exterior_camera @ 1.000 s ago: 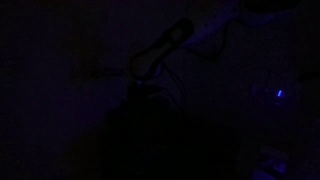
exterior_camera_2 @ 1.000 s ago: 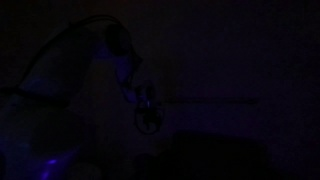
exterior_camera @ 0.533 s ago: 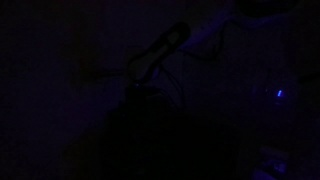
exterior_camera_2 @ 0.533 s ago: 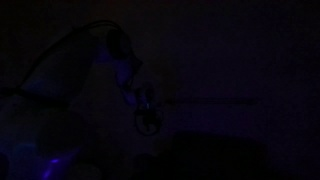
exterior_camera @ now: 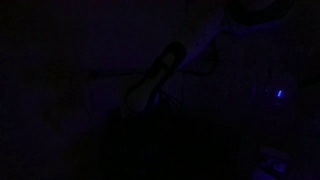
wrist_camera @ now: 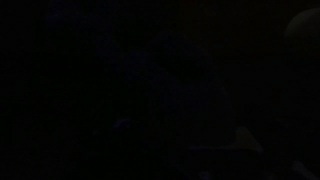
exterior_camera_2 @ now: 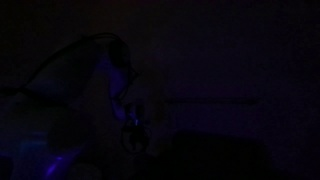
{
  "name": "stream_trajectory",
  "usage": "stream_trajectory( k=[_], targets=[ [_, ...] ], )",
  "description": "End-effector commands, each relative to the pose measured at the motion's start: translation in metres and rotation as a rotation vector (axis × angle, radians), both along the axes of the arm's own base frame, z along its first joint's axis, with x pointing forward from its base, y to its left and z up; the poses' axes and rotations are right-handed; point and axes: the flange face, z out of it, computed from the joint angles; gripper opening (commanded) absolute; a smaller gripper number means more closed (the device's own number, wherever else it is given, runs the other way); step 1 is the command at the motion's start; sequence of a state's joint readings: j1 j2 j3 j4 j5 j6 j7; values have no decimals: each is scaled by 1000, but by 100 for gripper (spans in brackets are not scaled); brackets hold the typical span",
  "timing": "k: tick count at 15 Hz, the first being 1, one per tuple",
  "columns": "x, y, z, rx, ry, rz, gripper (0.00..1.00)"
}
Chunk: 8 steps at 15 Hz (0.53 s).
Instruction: Wipe the arm of the chair
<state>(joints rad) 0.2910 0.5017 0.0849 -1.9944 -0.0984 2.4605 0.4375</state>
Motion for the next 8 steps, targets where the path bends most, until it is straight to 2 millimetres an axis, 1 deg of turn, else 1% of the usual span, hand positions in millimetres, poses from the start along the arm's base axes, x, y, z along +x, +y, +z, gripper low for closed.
stream_trajectory(
  k=[1, 5, 8],
  targets=[
    [-8, -6, -37, -108, -61, -32, 100],
    [6, -13, -70, -203, -119, -67, 100],
    [14, -14, -85, -220, -128, -84, 100]
  ],
)
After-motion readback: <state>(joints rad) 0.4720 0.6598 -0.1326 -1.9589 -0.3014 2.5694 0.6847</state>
